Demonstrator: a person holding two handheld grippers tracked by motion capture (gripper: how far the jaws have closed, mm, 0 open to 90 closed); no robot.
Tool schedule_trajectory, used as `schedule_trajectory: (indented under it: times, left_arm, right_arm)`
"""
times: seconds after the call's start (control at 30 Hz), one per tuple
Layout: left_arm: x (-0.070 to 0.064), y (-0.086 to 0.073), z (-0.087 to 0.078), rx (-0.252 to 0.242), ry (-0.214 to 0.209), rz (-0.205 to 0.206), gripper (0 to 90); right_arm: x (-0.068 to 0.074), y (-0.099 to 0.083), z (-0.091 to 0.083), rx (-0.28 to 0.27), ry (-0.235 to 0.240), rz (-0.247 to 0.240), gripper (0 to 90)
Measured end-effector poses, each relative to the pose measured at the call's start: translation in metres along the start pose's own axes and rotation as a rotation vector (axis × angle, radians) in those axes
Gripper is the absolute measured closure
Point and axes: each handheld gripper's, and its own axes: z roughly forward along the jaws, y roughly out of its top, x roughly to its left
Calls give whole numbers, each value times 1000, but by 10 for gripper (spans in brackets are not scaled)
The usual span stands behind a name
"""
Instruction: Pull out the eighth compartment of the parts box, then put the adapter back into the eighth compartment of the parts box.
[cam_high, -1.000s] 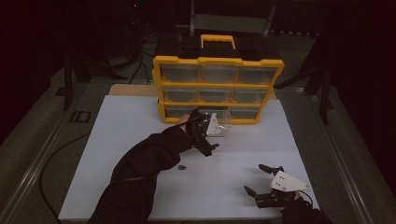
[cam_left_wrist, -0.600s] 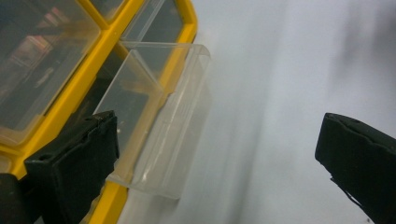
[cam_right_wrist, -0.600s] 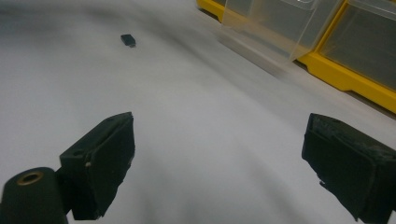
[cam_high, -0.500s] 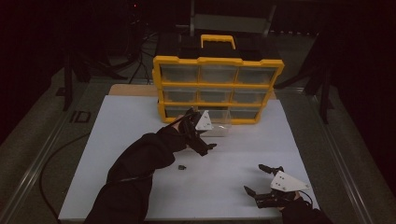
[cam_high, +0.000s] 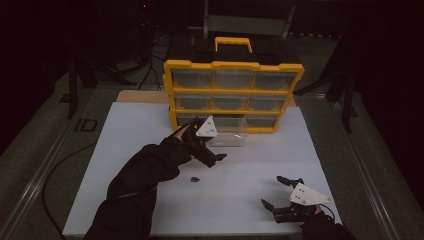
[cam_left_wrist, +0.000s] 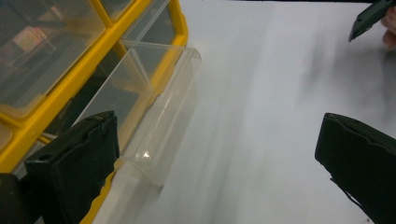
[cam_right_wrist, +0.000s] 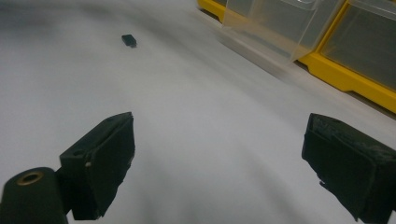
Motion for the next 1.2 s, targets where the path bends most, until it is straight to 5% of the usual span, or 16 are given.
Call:
schedule_trajectory:
  times: [1.2]
  left_arm:
    - [-7,-37,-39,-74,-37,-50,1]
  right_arm:
    - [1,0,0,5,-4,-4,94]
